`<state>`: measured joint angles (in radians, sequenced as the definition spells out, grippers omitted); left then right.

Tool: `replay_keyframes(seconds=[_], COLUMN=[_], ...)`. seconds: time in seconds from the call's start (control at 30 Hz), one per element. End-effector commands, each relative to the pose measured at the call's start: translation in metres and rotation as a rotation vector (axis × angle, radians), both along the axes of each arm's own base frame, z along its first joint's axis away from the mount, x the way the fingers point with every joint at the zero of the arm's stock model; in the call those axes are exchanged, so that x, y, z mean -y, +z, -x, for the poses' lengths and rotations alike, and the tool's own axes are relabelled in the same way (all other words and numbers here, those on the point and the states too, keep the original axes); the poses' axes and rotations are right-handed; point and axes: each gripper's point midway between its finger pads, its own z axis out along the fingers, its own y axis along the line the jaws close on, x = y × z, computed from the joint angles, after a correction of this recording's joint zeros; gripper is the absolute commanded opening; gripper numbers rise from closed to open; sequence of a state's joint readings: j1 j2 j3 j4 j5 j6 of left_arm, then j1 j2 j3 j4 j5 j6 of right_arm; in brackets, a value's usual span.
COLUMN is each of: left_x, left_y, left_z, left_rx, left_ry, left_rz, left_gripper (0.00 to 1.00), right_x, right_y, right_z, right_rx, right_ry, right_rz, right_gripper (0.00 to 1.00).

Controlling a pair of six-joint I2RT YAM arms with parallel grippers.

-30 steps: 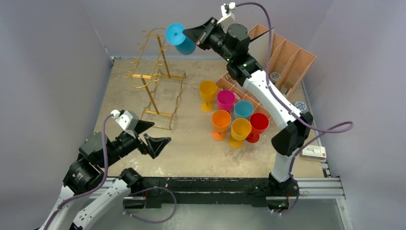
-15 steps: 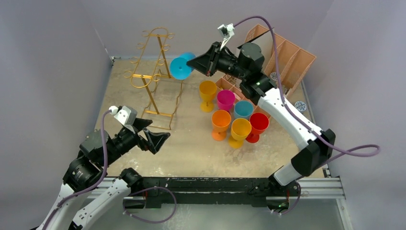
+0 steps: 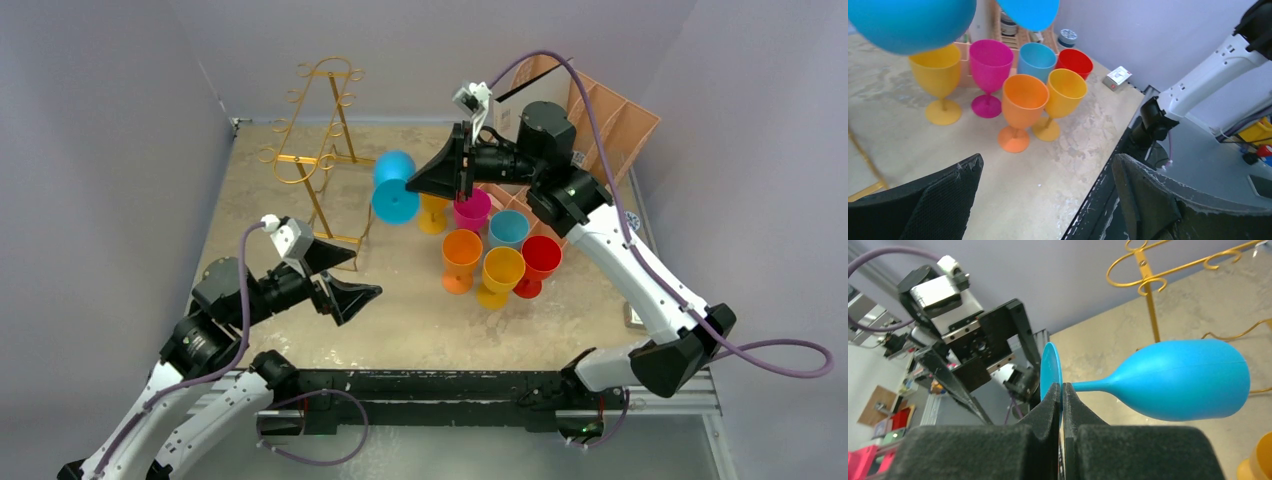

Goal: Take the wine glass off the wine glass rack
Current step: Place the wine glass at the center of the board.

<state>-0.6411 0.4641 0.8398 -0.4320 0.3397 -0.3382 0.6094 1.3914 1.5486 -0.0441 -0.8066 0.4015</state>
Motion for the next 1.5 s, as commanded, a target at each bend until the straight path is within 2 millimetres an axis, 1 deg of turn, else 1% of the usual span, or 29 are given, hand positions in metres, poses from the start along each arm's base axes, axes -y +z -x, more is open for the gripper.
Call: replay_keyframes(seconds=[0.0,0.13,0.2,0.27,0.3,0.33,0.37,0.43,0.5,0.53,0.63,0.73,0.83,0.97,1.03,1.13,1.23,1.37,1.43,1.47], left_x=[0.02,0.023,0.025,0.027,0.029,0.029,0.03,0.032,0.034,0.035,0.037,0.039,0.042,0.046,0.048,0.047,0.044,0.041,0.041,0.041], left_y=[0.027,0.035,0.042,0.051,0.053,0.062,0.064,0.061,0.051,0.046,0.04,0.038,0.033,0.022,0.019,0.022,0.027,0.032,0.037,0.039], left_z=[0.01,0.007,0.004,0.003,0.004,0.004,0.005,0.005,0.006,0.007,0.011,0.011,0.008,-0.001,-0.004,-0.007,-0.006,-0.003,-0.002,-0.001], left_rx=[0.096,0.115,0.111,0.111,0.109,0.132,0.136,0.121,0.089,0.07,0.048,0.039,0.012,-0.05,-0.069,-0.064,-0.036,-0.01,0.006,0.011], left_ry=[-0.138,-0.135,-0.131,-0.134,-0.141,-0.151,-0.158,-0.166,-0.177,-0.185,-0.212,-0.223,-0.226,-0.208,-0.201,-0.184,-0.175,-0.173,-0.174,-0.177], left_rz=[0.11,0.164,0.195,0.229,0.24,0.265,0.273,0.262,0.232,0.216,0.199,0.187,0.168,0.133,0.126,0.135,0.149,0.172,0.201,0.214], left_gripper=[1.0,1.0,0.98,0.92,0.89,0.85,0.8,0.67,0.63,0.62,0.62,0.56,0.49,0.47,0.47,0.47,0.43,0.3,0.26,0.26], right_x=[0.011,0.009,0.004,0.0,-0.002,-0.003,-0.005,-0.007,-0.008,-0.008,-0.007,-0.007,-0.007,-0.008,-0.008,-0.009,-0.009,-0.009,-0.01,-0.01], right_y=[-0.002,-0.013,-0.018,-0.022,-0.025,-0.027,-0.027,-0.028,-0.029,-0.029,-0.031,-0.03,-0.027,-0.022,-0.018,-0.018,-0.017,-0.018,-0.018,-0.019], right_z=[0.038,0.059,0.068,0.074,0.074,0.073,0.072,0.069,0.066,0.065,0.057,0.052,0.051,0.051,0.052,0.054,0.057,0.059,0.061,0.06], right_rx=[0.034,0.04,0.053,0.073,0.081,0.085,0.09,0.096,0.101,0.106,0.12,0.14,0.152,0.162,0.168,0.163,0.162,0.166,0.165,0.165], right_ry=[0.103,0.158,0.185,0.194,0.183,0.175,0.168,0.16,0.142,0.131,0.084,0.047,0.036,0.025,0.029,0.045,0.059,0.072,0.078,0.078], right_rz=[0.045,0.081,0.096,0.111,0.12,0.124,0.123,0.116,0.108,0.105,0.103,0.085,0.056,0.014,-0.005,-0.008,-0.012,-0.024,-0.026,-0.027], right_gripper=[0.0,0.0,0.0,0.0,0.0,0.0,0.0,0.0,0.0,0.0,0.0,0.0,0.0,0.0,0.0,0.0,0.0,0.0,0.0,0.0])
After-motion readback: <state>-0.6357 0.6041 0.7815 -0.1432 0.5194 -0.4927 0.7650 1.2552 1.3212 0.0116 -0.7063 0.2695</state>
